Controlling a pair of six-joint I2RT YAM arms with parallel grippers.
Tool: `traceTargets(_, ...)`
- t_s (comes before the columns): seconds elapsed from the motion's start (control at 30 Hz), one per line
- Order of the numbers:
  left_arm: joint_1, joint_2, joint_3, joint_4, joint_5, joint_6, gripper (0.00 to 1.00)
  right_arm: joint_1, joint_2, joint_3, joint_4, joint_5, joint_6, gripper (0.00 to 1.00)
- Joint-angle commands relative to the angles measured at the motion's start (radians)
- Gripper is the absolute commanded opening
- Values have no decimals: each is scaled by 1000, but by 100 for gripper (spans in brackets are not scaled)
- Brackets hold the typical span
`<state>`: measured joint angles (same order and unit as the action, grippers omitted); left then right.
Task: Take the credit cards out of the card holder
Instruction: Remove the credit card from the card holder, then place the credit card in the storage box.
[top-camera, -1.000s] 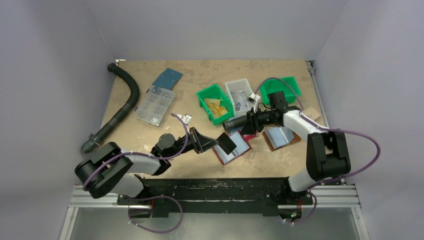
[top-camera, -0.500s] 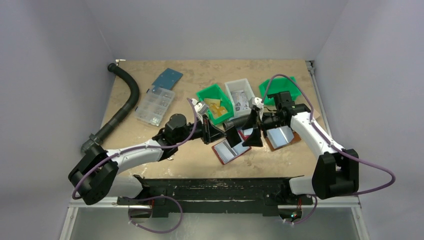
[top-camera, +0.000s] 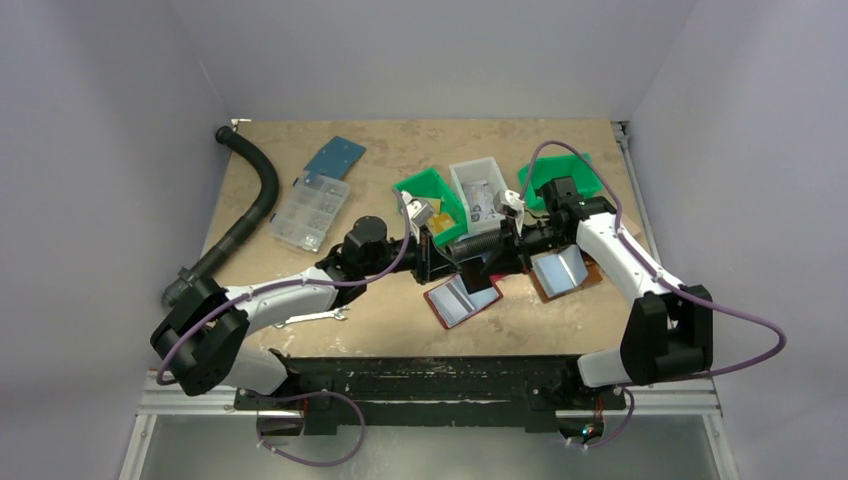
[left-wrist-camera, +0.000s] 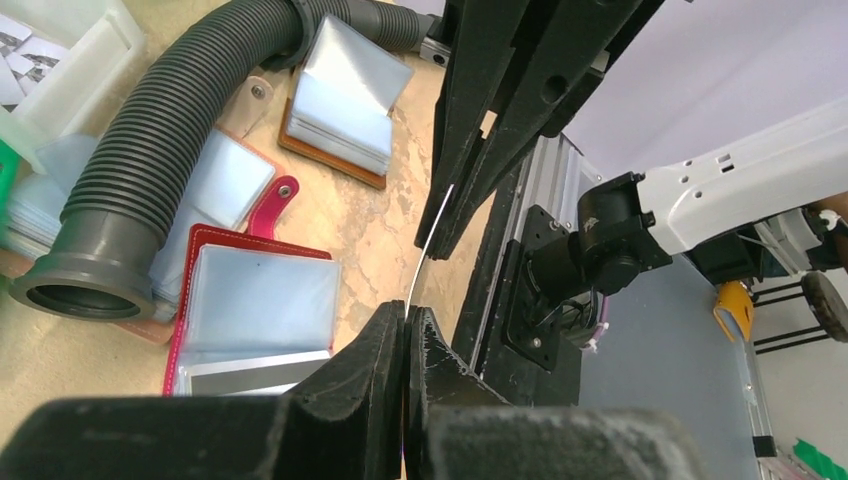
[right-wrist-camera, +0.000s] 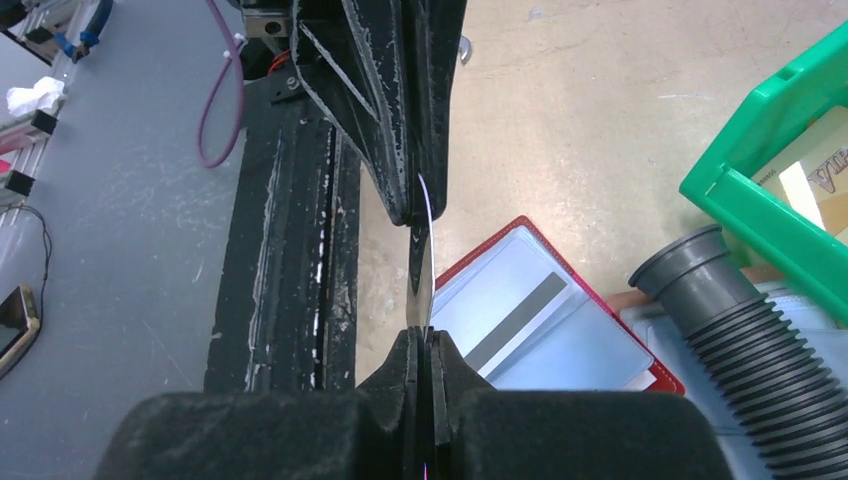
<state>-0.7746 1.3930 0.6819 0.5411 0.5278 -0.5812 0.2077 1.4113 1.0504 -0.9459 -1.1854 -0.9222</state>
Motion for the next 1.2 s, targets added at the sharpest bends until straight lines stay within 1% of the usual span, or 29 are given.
traceTargets(0.0, 1, -21, 48, -51, -66, 47, 7, 7, -26, 42, -1, -38, 50, 0)
traceTargets(0.03, 6, -30, 51, -88, -104, 51, 14, 7, -32, 39, 29, -50, 73, 0)
traceTargets(0.1, 27, -54, 58, -182, -202, 58, 34, -1, -41, 46, 53, -14, 106, 0)
traceTargets(0.2, 76, -125, 62, -307, -318, 73, 55, -46, -55, 70, 93, 87, 165, 0)
traceTargets(0.23, 90, -155, 65, -341, -352, 76, 63, -71, -61, 80, 119, 136, 203, 0)
traceTargets(0.3, 106, -228, 76, -429, -440, 84, 86, -121, -64, 121, 196, 266, 297, 0)
traceTargets(0.33, 107, -266, 92, -481, -491, 94, 93, -144, -63, 145, 239, 350, 352, 0)
traceTargets(0.37, 109, -289, 114, -548, -533, 106, 99, -163, -62, 170, 289, 453, 415, 0)
traceTargets(0.4, 112, -303, 143, -612, -559, 127, 100, -182, -59, 195, 347, 542, 460, 0)
traceTargets(0.47, 114, -313, 208, -717, -560, 192, 100, -195, -44, 262, 415, 726, 491, 0)
traceTargets(0.5, 115, -312, 241, -765, -559, 231, 100, -195, -30, 297, 433, 828, 493, 0)
traceTargets(0.57, 116, -313, 284, -857, -578, 297, 99, -196, 23, 379, 441, 950, 479, 0)
traceTargets(0.63, 115, -323, 271, -882, -637, 345, 100, -195, 100, 469, 417, 1063, 459, 0)
traceTargets(0.7, 115, -337, 237, -874, -686, 367, 100, -196, 180, 559, 387, 1144, 433, 0)
traceTargets(0.8, 116, -342, 227, -888, -699, 380, 99, -195, 282, 667, 361, 1226, 404, 0)
traceTargets(0.93, 116, -361, 215, -894, -726, 388, 99, -194, 379, 747, 340, 1303, 374, 0)
traceTargets(1.17, 116, -378, 210, -897, -743, 386, 99, -191, 485, 796, 250, 1309, 291, 0)
